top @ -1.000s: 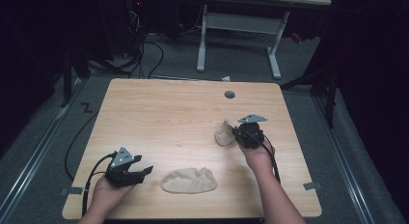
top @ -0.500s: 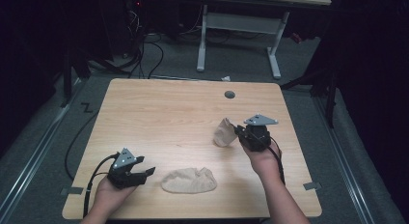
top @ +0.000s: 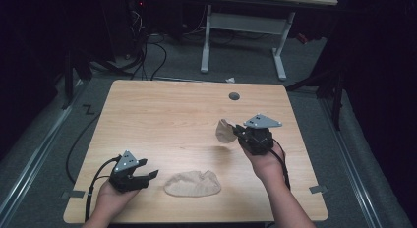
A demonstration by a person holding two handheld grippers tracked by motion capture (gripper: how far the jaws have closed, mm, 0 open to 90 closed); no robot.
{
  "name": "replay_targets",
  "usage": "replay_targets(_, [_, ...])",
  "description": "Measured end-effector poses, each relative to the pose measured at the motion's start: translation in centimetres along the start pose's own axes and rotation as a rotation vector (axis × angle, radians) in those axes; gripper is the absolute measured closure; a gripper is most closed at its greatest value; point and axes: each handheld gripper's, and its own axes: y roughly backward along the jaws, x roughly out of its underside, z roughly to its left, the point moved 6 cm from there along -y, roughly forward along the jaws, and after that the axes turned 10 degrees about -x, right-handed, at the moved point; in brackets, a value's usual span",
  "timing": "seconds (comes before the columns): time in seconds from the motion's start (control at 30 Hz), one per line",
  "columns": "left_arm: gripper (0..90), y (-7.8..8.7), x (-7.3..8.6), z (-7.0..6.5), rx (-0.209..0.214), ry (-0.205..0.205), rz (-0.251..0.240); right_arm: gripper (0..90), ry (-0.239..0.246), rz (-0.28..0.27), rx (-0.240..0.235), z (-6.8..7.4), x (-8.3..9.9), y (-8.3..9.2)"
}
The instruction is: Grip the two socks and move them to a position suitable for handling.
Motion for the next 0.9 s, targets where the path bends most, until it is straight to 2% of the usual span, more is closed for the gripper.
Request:
replay_targets(0.3, [37.2, 0.3, -0.1, 0.1, -0.007, -0.002, -0.011, 84.3, 0.030, -0.021, -0.070, 3.0, -1.4, -1.1])
replay_targets(0.67, [37.2, 0.5, -0.2, 0.4, -0.010, 0.012, -0.026, 84.4, 0.068, -0.017, -0.153, 6.7, -2.0, -3.6])
replay_targets(0.9, [37.2, 0.6, -0.2, 0.3, -0.011, 0.004, -0.023, 84.4, 0.088, -0.028, -0.220, 9.4, -2.5, -4.8])
